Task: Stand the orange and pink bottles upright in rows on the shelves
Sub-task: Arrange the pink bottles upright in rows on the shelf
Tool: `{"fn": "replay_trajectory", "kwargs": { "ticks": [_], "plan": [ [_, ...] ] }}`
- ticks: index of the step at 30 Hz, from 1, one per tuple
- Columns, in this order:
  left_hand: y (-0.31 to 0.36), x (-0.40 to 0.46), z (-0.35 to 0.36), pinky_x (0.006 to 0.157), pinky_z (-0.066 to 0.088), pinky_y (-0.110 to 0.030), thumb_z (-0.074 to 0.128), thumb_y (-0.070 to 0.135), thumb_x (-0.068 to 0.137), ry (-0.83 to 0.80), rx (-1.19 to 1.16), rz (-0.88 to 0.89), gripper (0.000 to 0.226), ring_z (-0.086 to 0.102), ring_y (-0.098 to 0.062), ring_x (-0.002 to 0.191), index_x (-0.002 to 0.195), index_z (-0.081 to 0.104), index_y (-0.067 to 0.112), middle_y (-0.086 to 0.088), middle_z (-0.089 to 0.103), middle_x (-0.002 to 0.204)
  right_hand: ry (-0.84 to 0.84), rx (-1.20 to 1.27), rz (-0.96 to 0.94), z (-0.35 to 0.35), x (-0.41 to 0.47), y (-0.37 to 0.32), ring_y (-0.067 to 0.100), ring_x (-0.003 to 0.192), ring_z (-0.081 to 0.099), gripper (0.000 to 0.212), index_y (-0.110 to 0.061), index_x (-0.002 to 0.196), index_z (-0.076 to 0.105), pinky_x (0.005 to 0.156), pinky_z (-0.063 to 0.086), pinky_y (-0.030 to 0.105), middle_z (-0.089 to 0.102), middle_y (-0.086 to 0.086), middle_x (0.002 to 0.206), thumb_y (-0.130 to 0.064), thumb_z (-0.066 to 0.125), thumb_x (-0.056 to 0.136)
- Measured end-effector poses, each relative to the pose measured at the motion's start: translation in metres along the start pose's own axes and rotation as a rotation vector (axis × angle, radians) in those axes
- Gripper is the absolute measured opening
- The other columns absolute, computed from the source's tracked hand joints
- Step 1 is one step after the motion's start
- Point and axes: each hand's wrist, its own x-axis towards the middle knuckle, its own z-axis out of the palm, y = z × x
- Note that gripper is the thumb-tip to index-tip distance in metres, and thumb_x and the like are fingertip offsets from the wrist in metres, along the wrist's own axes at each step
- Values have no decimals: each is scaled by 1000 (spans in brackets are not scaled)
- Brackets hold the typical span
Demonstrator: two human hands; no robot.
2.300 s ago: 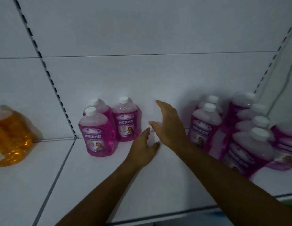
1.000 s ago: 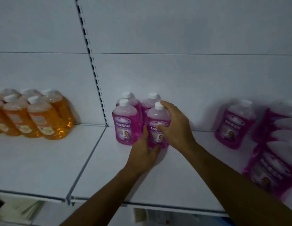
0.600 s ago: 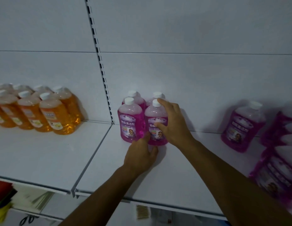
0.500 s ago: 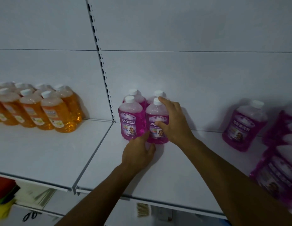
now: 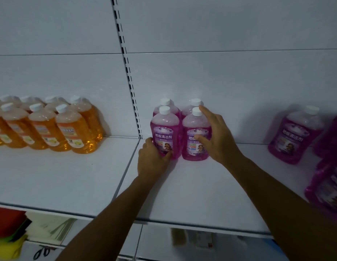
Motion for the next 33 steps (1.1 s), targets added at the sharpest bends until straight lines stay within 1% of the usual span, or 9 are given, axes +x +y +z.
{"fn": "replay_trajectory", "kwargs": {
  "ticks": [6, 9, 11, 15, 21, 26, 29, 31, 33],
  "plan": [
    [-12, 7, -2, 82, 55, -39, 82, 43, 70, -40, 10, 46, 68, 58, -21, 97, 117, 48, 9, -6, 56, 110, 54, -67, -4, 7, -4, -5, -3, 112, 40, 76, -26, 148, 21, 84, 32, -6, 43, 1, 134, -16, 67, 89],
    [-11, -6, -7, 71, 46, -25, 81, 34, 75, 3, -51, 67, 62, 50, -14, 89, 115, 43, 6, -1, 43, 105, 30, -115, -1, 9, -11, -8, 9, 133, 35, 79, -26, 152, 13, 104, 36, 17, 29, 3, 154, -33, 62, 91],
    [-13, -17, -9, 61, 40, -19, 75, 41, 79, 1, -50, 106, 49, 54, -12, 80, 107, 46, 13, 3, 49, 96, 0, -165, 10, 8, -18, -7, 15, 145, 20, 86, -22, 154, 7, 113, 27, 33, 16, 4, 161, -48, 57, 89],
    [-4, -45, 3, 55, 35, -15, 65, 50, 86, -115, 73, 315, 31, 55, -9, 70, 91, 51, 22, 9, 57, 81, 16, -224, 153, -10, -46, -11, 16, 147, 16, 87, -26, 154, 9, 114, 18, 35, 15, -3, 161, -56, 55, 85],
    [72, -76, 48, 84, 48, -28, 61, 45, 90, -345, 0, 511, 44, 59, -13, 102, 125, 54, 19, 3, 62, 118, 159, -363, 300, -85, -107, -7, 22, 140, 33, 64, -15, 148, 32, 113, 32, 37, 38, 6, 151, -33, 61, 93],
    [137, -110, 94, 93, 45, -28, 64, 42, 89, -513, -90, 576, 55, 57, -17, 113, 134, 46, 18, -1, 56, 131, 405, -436, 314, -145, -160, -9, 21, 98, 60, 42, -9, 126, 57, 82, 54, 41, 63, 10, 114, -27, 65, 89],
    [165, -125, 116, 98, 42, -29, 68, 34, 88, -646, -210, 564, 65, 52, -20, 121, 142, 39, 12, -6, 49, 140, 586, -519, 301, -168, -183, -11, 20, 90, 59, 31, -7, 112, 61, 75, 43, 19, 61, 10, 106, -20, 70, 85],
    [180, -131, 129, 103, 39, -30, 69, 29, 88, -753, -264, 523, 72, 46, -21, 129, 147, 32, 11, -6, 42, 148, 667, -531, 341, -180, -192, -8, 21, 105, 52, 39, -7, 117, 57, 82, 30, 5, 55, 11, 116, -16, 73, 82],
    [190, -136, 141, 109, 37, -37, 71, 28, 86, -847, -302, 481, 79, 41, -21, 134, 151, 27, 15, -3, 37, 152, 672, -459, 404, -190, -195, -3, 16, 120, 42, 57, -11, 131, 48, 93, 26, 7, 47, 9, 129, -17, 76, 81]
  ]
}}
